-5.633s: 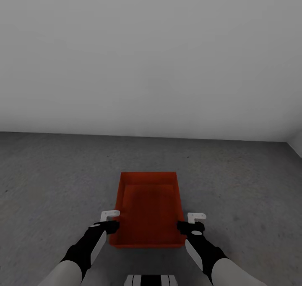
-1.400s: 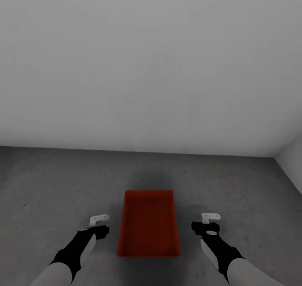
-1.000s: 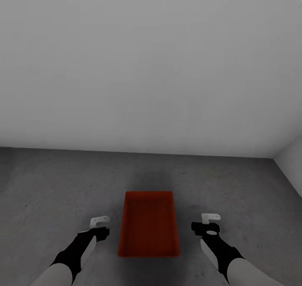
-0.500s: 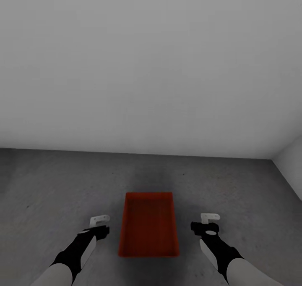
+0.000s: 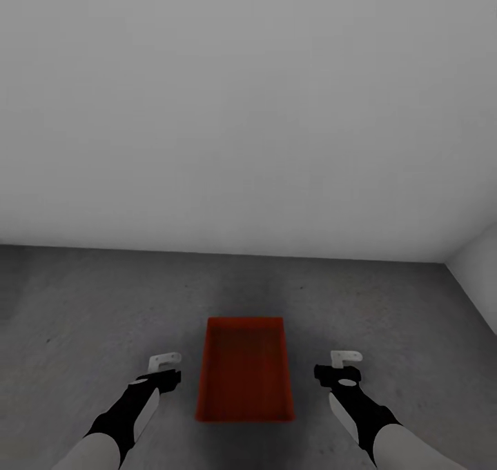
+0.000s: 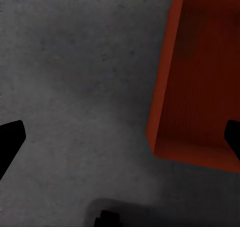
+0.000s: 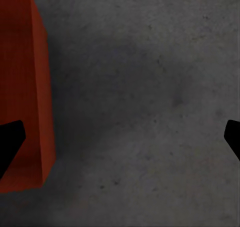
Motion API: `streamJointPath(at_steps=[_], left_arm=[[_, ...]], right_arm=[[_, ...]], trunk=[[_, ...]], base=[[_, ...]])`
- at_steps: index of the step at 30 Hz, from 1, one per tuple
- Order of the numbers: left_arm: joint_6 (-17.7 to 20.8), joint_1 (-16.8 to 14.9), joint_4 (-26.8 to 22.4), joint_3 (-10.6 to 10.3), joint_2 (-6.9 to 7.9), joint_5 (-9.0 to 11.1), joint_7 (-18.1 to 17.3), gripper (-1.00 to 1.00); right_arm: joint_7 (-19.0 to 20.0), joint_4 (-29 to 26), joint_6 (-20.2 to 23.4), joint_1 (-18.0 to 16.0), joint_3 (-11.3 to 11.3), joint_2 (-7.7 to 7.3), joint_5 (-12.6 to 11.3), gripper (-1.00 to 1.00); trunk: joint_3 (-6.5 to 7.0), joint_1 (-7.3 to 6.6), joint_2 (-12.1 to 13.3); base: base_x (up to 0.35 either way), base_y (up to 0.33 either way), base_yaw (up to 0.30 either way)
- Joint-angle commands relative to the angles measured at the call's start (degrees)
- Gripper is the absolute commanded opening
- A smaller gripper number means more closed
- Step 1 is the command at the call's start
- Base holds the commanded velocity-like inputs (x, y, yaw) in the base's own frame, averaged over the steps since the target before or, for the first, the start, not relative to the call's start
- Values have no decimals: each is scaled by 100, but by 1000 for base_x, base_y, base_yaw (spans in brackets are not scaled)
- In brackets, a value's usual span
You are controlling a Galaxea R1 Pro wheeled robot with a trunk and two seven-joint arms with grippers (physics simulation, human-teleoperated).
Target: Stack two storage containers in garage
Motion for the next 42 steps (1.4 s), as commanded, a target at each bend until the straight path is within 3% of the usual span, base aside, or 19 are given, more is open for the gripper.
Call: streamJointPath(at_steps=[1, 42], left_arm=[[31, 0, -13, 17, -6, 48, 18, 100], [35, 0, -26, 25, 12, 55, 66, 100]], right_arm=[[-39, -15, 35, -1, 49, -7, -46, 100], [-40, -14, -29, -1, 54, -5, -1, 100]], trunk=[[14, -22, 39], [750, -923, 1683]], base=[[0, 0, 0], [0, 0, 0]])
